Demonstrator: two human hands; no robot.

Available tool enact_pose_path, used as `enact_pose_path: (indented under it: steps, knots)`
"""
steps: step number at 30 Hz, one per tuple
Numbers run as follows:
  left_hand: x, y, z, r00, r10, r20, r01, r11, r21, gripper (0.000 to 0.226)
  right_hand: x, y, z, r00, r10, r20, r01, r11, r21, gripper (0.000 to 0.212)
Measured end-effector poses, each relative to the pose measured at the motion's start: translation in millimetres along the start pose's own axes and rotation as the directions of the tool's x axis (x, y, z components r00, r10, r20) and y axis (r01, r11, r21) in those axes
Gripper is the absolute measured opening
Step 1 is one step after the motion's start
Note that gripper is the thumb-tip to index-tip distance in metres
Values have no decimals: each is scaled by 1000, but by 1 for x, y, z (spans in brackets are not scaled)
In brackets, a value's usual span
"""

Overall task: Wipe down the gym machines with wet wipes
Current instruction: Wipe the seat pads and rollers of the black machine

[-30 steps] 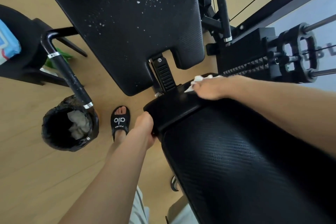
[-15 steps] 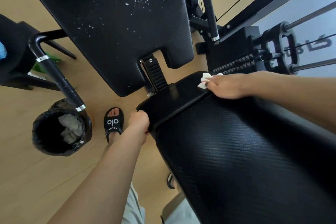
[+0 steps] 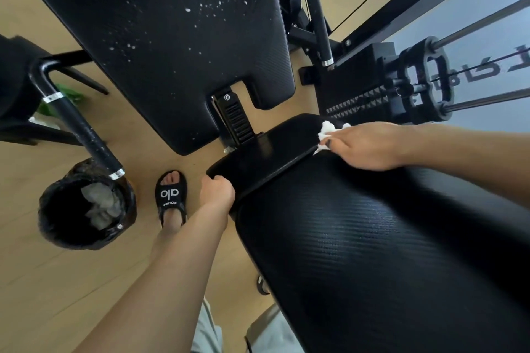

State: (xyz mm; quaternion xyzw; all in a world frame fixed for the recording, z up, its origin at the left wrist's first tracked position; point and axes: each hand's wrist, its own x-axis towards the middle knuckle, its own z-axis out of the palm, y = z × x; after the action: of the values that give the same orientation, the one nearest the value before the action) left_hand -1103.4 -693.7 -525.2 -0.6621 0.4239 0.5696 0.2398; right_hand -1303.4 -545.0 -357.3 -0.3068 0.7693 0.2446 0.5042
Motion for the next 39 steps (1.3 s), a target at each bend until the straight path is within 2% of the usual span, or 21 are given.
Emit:
enact_pose_path:
  steps: [2,4,7,8,11,13,15,17,19,21,24,27,29,32,36,39]
  knots:
    - [-2,1,1,1000,6,-14,-6,1000,9,49,-8,-19,1,996,-77,-44,73,992,-99,50]
    - [1,0,2,999,7,-36,-7,1000,5,50,-12,-56,12,969,-233,-78,219,962,-161,45]
    - [8,-1,6,998,9,-68,-8,1000,10,51,-12,-98,30,900,-433,-51,428,900,-87,46]
    - [8,-1,6,997,6,-72,-4,1000,21,51,-12,-99,32,898,-439,-37,438,898,-30,48]
    - [3,-2,5,998,12,-56,-11,1000,25,51,-19,-62,22,965,-263,-4,261,954,145,50]
    - [3,-1,5,998,25,-62,-23,999,34,51,-18,-23,11,998,-45,-44,52,987,152,51]
    - [3,0,5,997,31,-77,-27,998,54,50,-10,-2,-4,988,151,18,-152,971,183,53]
    - [2,0,5,997,37,-73,-32,998,60,49,6,0,-13,982,176,69,-186,963,193,52]
    - [3,-1,6,997,40,-72,-36,998,50,49,29,-3,-16,986,151,70,-161,974,162,50]
    - [4,-3,6,996,49,-75,-46,998,35,49,57,-1,-14,987,148,56,-157,966,207,52]
    - [7,-5,7,995,71,-74,-69,997,24,49,94,4,-15,970,236,63,-244,926,289,64]
    - [6,-6,7,994,78,-76,-77,997,13,47,120,-6,-17,951,296,88,-308,891,333,66]
    - [5,-8,7,994,82,-74,-82,997,1,46,139,-20,-17,956,279,87,-292,902,317,67]
    - [2,-8,7,994,99,-49,-99,995,14,46,172,-39,-10,963,250,98,-265,945,192,89]
    - [-2,-2,2,993,114,-25,-112,992,64,45,173,-110,-1,989,-8,148,-24,977,211,70]
    - [5,-5,-8,994,88,71,-94,992,83,46,152,-151,6,968,-182,170,150,971,189,58]
